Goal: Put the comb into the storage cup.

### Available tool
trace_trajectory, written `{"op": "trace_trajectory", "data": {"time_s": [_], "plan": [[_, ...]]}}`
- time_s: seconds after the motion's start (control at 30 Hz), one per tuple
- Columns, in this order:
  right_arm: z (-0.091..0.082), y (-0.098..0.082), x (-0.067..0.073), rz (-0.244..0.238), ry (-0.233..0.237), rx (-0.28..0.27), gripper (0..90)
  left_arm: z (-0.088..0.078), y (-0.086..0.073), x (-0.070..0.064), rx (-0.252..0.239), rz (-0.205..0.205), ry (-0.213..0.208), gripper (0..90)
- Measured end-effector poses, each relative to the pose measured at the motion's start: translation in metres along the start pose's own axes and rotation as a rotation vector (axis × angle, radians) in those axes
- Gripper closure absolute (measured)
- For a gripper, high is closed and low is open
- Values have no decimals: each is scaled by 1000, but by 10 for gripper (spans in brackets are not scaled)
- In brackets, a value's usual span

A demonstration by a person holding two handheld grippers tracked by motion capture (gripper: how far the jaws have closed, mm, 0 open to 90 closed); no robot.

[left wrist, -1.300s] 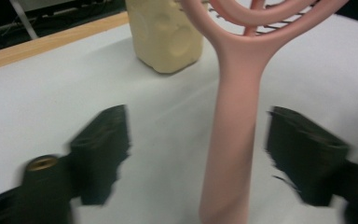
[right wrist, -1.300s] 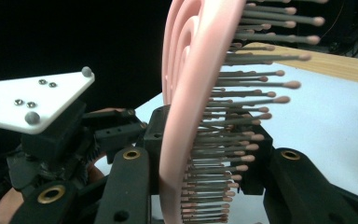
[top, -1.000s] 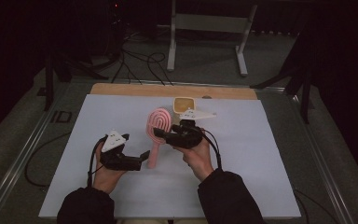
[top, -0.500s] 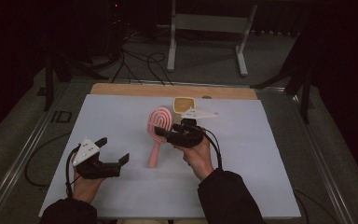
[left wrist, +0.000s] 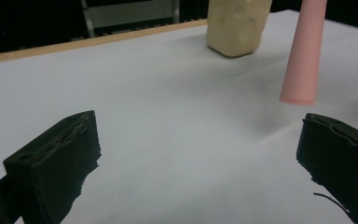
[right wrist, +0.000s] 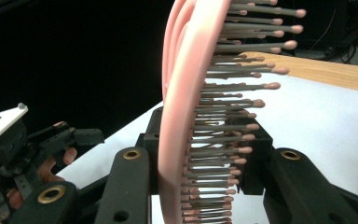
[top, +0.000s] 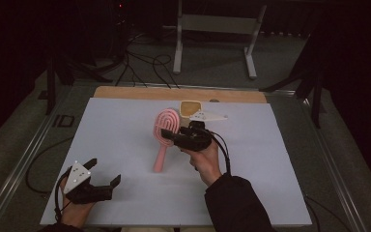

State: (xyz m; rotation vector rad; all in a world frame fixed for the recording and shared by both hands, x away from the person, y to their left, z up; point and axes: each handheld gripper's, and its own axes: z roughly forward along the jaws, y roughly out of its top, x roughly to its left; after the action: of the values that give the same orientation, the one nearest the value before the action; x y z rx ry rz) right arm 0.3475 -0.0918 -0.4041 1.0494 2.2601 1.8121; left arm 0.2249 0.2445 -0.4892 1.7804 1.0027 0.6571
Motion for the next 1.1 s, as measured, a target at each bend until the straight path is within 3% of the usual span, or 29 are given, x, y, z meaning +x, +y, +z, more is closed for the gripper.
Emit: {"op": "trace_trajectory", "data": {"time_s": [0.17, 0.27, 0.4, 0.57, 0.93, 1.1], "plan": [[1, 3, -4, 21, -4, -10, 638, 3, -3, 0, 6, -8, 5, 2], [0, 5, -7, 35, -9, -16, 637, 3, -5, 0, -14, -16, 30, 2], [0, 10, -8, 28, -26, -19, 638, 7, -9, 3, -10, -38, 41, 2], [-1, 16, -9, 42, -15, -31, 638, 8, -9, 1, -10, -19, 51, 2], [4, 22, -11, 71, -17, -39, 637, 10, -9, 0, -15, -17, 64, 2], [6, 28, -7, 53, -26, -34, 637, 9, -9, -1, -22, -4, 80, 2]]}}
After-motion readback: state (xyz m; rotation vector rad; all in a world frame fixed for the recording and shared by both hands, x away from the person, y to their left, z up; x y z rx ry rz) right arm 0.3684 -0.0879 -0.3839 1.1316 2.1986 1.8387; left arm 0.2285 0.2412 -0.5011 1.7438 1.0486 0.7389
